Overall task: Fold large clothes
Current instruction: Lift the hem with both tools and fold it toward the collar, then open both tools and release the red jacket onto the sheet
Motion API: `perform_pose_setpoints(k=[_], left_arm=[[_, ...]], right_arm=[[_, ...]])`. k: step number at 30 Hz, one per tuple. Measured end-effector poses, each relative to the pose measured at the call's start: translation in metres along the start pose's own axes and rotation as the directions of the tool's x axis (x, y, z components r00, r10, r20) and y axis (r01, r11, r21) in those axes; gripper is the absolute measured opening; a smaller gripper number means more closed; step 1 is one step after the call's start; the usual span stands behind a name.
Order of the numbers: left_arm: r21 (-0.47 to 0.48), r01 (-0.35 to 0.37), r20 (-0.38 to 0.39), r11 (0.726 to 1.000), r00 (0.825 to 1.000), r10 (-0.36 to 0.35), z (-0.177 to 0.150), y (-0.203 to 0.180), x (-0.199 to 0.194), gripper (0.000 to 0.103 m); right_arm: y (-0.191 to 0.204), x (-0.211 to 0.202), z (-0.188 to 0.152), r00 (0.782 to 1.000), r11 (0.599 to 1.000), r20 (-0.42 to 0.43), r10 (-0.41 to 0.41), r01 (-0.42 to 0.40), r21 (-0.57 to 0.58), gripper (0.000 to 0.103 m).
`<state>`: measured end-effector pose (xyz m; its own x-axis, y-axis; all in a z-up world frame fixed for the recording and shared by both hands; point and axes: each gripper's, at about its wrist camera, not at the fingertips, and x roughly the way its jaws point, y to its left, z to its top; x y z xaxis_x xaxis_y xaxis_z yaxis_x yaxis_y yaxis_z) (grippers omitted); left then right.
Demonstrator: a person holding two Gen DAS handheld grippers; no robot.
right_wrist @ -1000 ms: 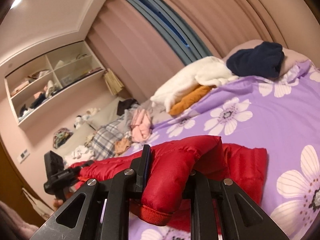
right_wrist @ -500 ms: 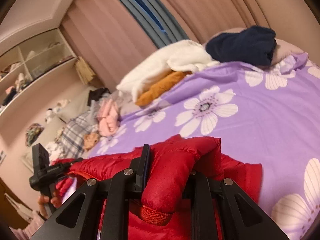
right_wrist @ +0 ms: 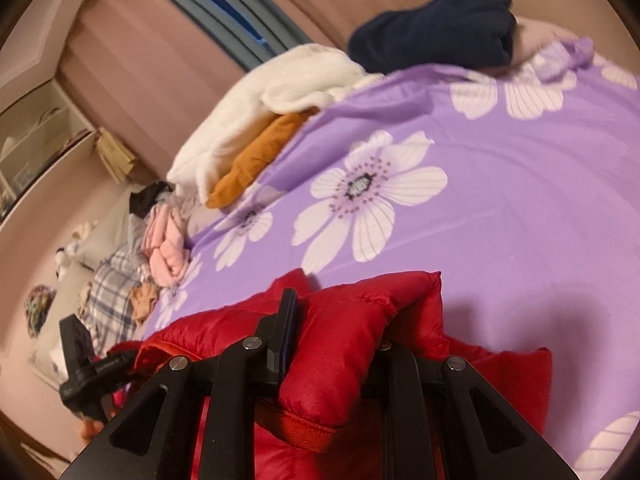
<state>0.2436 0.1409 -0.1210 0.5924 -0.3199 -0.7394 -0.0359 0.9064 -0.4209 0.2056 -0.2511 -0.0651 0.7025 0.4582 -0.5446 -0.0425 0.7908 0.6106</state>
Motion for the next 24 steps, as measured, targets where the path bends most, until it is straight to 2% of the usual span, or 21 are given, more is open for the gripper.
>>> perform_pose_setpoints(k=[10, 17, 19, 20, 21, 22, 24], left_arm=[[0.009, -0.017, -0.033, 1.000, 0.999, 0.017, -0.004, 0.007, 0.025, 0.019], [-0.064, 0.027, -0.060, 0.998, 0.998, -0.030, 0.002, 0.015, 0.021, 0.020], [-0.086, 0.030, -0.053, 0.996, 0.998, -0.035, 0.004, 0.014, 0.013, 0.024], [-0.092, 0.034, -0.043, 0.995, 0.998, -0.038, 0.005, 0.013, 0.007, 0.029], [-0.095, 0.039, -0.031, 0.995, 0.999, -0.042, 0.006, 0.012, 0.001, 0.033], [-0.098, 0.046, -0.019, 0.994, 0.999, -0.048, 0.008, 0.011, -0.005, 0.042], [-0.109, 0.068, 0.014, 0.992, 0.998, -0.067, 0.012, 0.009, -0.020, 0.054]], right_arm=[[-0.016, 0.022, -0.006, 0.999, 0.998, -0.043, -0.008, 0.011, 0.064, 0.019], [-0.021, 0.020, -0.001, 0.997, 0.990, -0.074, 0.023, -0.013, 0.138, 0.021], [-0.022, 0.016, 0.002, 0.996, 0.986, -0.076, 0.043, -0.030, 0.166, 0.027], [-0.021, 0.014, 0.003, 0.996, 0.984, -0.074, 0.052, -0.039, 0.176, 0.030], [-0.020, 0.010, 0.003, 0.996, 0.981, -0.067, 0.062, -0.049, 0.185, 0.042], [-0.018, 0.003, 0.005, 0.996, 0.979, -0.048, 0.073, -0.062, 0.192, 0.056], [-0.017, -0.008, 0.008, 0.997, 0.976, -0.011, 0.076, -0.072, 0.203, 0.067]])
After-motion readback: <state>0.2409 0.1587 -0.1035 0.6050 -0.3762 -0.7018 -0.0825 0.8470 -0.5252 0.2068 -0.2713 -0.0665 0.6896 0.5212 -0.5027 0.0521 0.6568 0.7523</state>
